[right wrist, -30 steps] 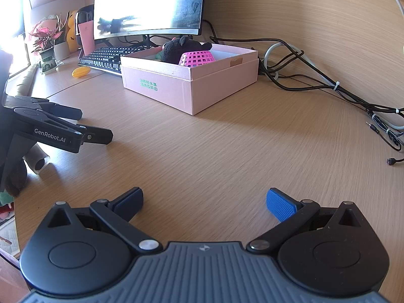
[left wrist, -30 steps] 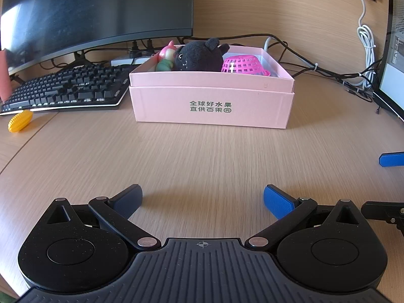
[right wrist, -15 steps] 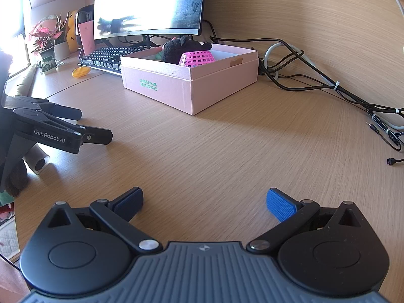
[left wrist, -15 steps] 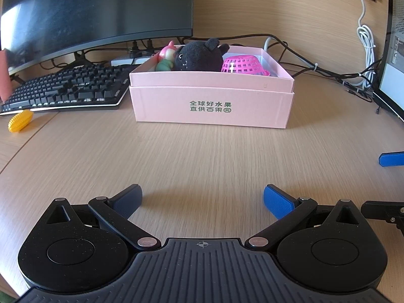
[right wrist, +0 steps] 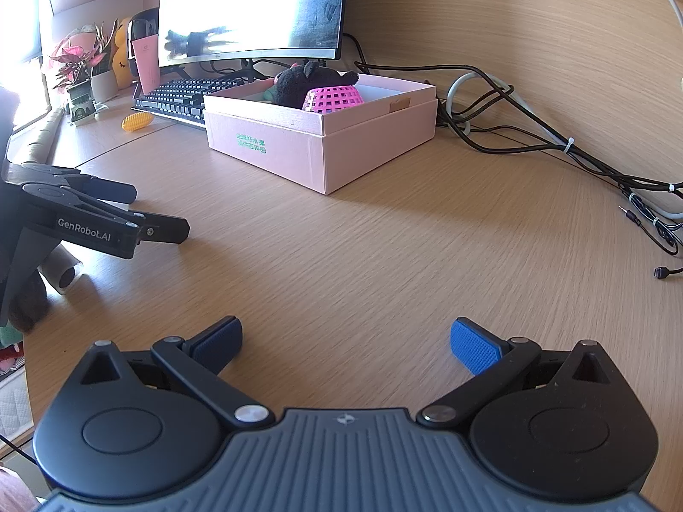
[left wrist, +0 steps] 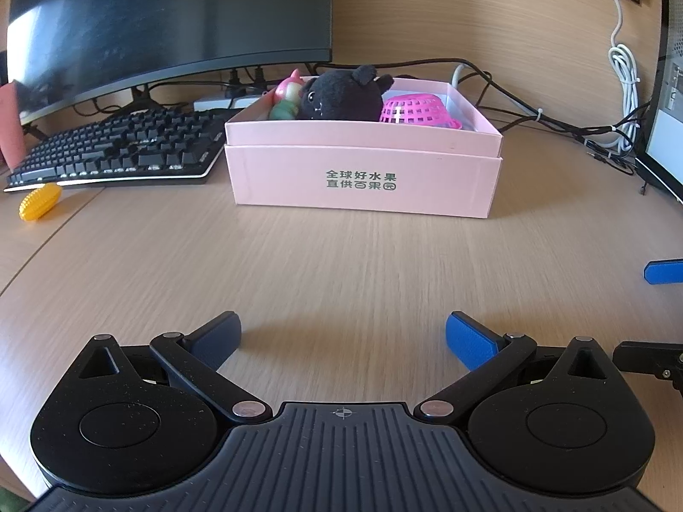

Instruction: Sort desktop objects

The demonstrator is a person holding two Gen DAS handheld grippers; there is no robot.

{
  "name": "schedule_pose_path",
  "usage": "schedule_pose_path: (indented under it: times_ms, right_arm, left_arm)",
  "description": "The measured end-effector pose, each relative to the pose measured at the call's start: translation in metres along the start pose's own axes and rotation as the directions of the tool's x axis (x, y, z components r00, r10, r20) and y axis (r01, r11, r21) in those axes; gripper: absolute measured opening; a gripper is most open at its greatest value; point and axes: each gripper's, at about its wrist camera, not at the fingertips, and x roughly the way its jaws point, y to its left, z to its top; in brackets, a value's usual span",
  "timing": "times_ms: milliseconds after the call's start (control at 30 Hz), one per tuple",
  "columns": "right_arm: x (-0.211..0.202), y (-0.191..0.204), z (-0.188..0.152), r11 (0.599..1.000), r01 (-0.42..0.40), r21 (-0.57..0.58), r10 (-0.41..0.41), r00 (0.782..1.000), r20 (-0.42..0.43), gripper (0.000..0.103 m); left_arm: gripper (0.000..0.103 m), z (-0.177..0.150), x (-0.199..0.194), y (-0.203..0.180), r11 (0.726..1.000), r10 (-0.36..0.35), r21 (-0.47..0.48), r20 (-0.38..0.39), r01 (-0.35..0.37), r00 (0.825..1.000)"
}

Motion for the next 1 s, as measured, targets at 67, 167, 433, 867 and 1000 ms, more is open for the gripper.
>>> schedule_pose_path:
  times_ms: [67,167,433,867,1000]
  right_arm:
    - [0.0,0.0001,0.0,1.0,0.0,0.0,0.0,1.0,0.0,0.103]
    - [0.0,0.0001,0.0,1.0,0.0,0.0,0.0,1.0,0.0,0.103]
    - [-0.0001,-0.0002,0.0002,1.0,0.0,0.0,0.0,1.0,0.0,0.103]
    - [-0.0002,-0.0006,0.0004,1.0,0.0,0.0,0.0,1.0,0.0,0.103]
    - [-0.0002,-0.0006,0.0004,1.0,0.0,0.0,0.0,1.0,0.0,0.103]
  left_arm:
    - [0.103,0.0,0.0,0.0005,1.0,-0.001,0.0,0.0,0.001,1.0]
    - [0.103,0.0007,0.0005,0.0003,1.0,0.001,-0.002,0.0,-0.001,1.0]
    - [0.103,0.0004,-0.0002,0.0002,1.0,0.0,-0.003,0.001,0.0,1.0]
    - [0.103,0.0007,-0.0007,0.0005,1.0,0.0,-0.005,0.001,0.0,1.0]
    - [0.103,0.0005,-0.0005,0.0002,1.0,-0.002,-0.007,0.003,0.002,1.0]
